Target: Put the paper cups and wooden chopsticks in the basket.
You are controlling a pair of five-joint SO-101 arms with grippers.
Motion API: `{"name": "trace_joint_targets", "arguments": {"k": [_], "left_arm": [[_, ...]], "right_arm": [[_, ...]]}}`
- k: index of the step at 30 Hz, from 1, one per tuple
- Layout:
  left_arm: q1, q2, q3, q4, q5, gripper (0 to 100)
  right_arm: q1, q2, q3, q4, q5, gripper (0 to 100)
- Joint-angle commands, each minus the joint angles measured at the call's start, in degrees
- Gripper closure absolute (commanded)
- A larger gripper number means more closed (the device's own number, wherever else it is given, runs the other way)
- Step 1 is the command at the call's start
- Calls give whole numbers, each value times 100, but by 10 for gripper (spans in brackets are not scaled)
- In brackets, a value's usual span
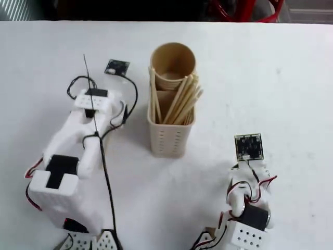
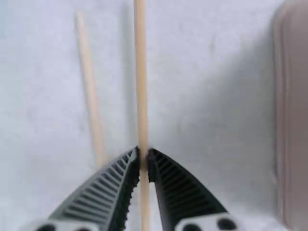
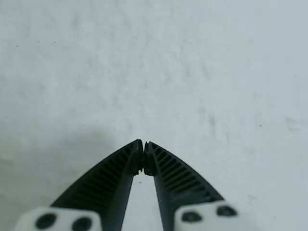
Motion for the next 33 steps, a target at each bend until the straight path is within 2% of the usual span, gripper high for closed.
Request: {"name": "trace_joint_targets", "arguments": {"k": [1,9,22,28,33], "left_arm": [[-92,-338,-237,-9,-26,957],[-365,-374,-237,9,0,875],[-374,-391,-264,0,18,868],[-382,-391,-281,-9,18,765],[-567,-400,-299,-105,18,762]], "right_arm": [[48,-22,53,31,18,981],[48,-22,53,31,18,981],[48,-22,53,31,18,981],[48,-22,53,31,18,981],[48,-22,53,31,18,981]]}}
